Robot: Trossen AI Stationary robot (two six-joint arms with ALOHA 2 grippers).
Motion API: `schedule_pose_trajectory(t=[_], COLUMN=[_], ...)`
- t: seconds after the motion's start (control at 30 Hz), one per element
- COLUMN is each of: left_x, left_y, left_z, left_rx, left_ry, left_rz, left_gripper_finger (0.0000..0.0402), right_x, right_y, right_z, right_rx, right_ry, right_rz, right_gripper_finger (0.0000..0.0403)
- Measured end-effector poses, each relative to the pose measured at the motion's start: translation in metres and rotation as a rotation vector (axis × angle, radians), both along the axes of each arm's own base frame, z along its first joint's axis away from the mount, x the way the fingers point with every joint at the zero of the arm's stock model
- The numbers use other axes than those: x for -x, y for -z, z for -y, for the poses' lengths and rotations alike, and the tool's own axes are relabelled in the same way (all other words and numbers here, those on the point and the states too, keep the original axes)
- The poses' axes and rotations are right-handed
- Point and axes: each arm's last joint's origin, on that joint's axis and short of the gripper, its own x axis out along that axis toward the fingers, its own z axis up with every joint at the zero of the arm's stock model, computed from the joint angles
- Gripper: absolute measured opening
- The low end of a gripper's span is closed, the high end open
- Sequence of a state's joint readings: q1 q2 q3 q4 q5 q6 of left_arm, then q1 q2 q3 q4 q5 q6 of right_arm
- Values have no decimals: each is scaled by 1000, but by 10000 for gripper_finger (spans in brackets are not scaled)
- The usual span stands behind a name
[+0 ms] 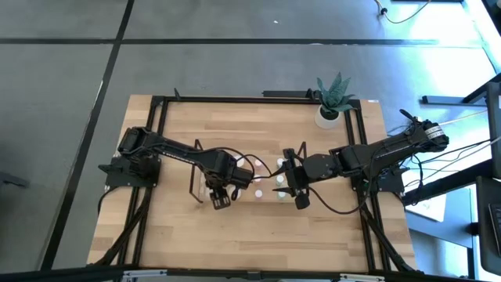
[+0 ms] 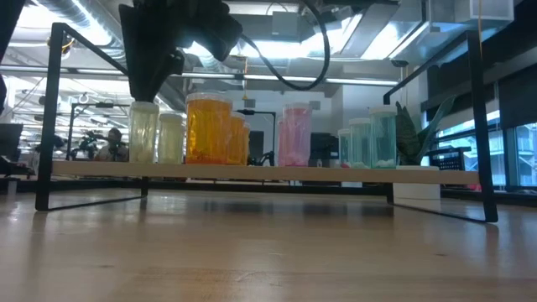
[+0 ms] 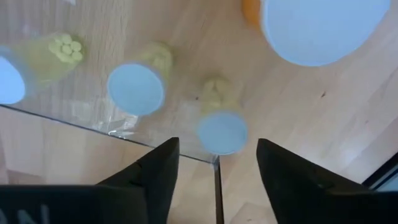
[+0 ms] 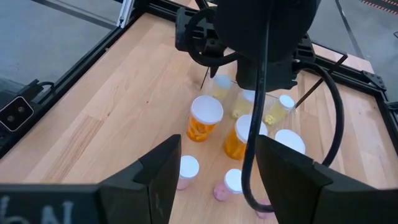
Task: Pick and place medicine bottles onto shelf by color
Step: Return to Home Position
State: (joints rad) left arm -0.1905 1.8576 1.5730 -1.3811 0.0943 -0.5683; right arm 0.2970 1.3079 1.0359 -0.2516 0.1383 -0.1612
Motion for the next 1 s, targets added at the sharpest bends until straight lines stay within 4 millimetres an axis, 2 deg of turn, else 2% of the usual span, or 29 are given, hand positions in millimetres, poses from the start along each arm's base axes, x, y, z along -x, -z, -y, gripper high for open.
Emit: schedule_pose_trajectory(t=[0.17,0.3,0.4,0.67,1.0], left_x=[2,6,10,26,70], left_y=[-1,-9,-20,-66,-110], left_z=[0,1,2,6,9], left_rx=[-5,-6,-36,-206,-379], left_ry=[-4,7,26,148,222], left_rz=[-15,7,26,177,314], left_gripper_finger=[236,229,214,161,67], right_x=[0,0,0,0,0], right_y=[0,0,0,0,0], right_z=[0,0,0,0,0], right_rx=[0,0,0,0,0], right_ry=[0,0,0,0,0], right_rz=[0,0,0,0,0], right_gripper_finger=[207,207,207,207,207])
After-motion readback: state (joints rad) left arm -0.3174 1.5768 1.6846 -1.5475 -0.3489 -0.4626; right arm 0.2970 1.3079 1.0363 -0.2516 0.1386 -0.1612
